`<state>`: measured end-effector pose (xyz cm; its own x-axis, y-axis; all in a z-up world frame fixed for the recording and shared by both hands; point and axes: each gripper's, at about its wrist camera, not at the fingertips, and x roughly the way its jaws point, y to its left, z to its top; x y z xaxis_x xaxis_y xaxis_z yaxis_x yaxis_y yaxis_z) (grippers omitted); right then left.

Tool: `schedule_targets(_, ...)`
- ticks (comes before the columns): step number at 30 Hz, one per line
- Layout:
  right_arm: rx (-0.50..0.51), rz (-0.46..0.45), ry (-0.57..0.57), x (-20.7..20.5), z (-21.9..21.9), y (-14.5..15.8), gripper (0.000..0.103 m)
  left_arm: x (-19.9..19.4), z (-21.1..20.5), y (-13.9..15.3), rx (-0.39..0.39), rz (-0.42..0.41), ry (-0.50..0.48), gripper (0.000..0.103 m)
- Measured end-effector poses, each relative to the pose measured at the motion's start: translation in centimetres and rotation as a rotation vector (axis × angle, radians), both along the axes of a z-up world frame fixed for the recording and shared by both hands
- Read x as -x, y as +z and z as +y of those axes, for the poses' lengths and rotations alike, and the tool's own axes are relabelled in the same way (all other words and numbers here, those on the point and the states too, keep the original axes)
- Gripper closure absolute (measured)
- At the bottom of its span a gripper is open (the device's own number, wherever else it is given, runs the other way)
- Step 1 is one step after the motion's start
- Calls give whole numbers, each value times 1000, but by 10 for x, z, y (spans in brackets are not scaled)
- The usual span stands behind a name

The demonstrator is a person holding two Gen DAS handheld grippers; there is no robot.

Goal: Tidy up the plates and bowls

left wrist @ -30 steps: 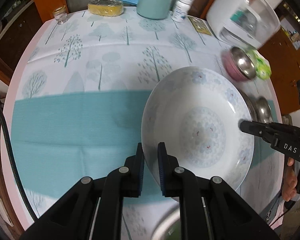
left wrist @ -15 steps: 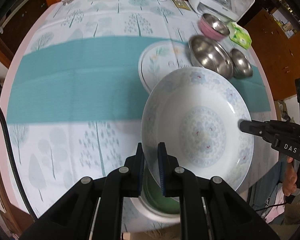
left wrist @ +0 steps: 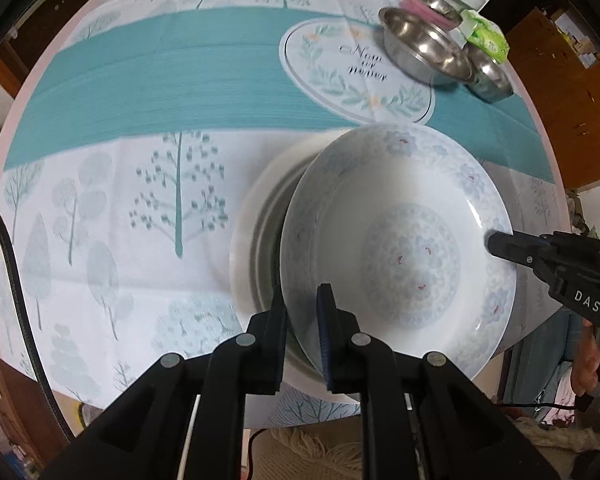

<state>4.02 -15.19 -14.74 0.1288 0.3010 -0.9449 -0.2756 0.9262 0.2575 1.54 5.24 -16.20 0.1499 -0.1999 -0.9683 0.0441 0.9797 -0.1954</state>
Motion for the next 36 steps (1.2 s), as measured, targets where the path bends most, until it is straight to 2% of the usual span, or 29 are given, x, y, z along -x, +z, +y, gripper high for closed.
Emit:
schedule_targets(4,14,4,0,10,0,-12,95,8,0,-13,-8,18,4,91)
schedule_targets(11,41,13,6,14,3,-28,95,11,-9,-29,-77,16,-20,90)
schedule_targets(23,67,-19,-10,5,3,-33,94,-1,-18,-29,-126,-16,-34,90)
schedule_targets(26,94,-29,9,5,6,-32,91,-2,-19,-28,-120,-21,-36,90)
schedule_targets(29,120,-51,15,7,8,-31,91,-1,-17,-24,-130,-38,-32,80)
schedule_targets(31,125,-61,16,8,9,-30,90,-1,-16,-20,-138,-51,-22,61)
schedule_targets(32,127,-72,13,9,9,-28,88,-1,-16,-17,-144,-69,-12,55)
schedule_targets(34,128,-87,9,10,10,-25,81,0,-14,-11,-152,-95,-2,40)
schedule_targets(36,124,-106,2,11,10,-21,70,1,-14,-6,-156,-114,12,37)
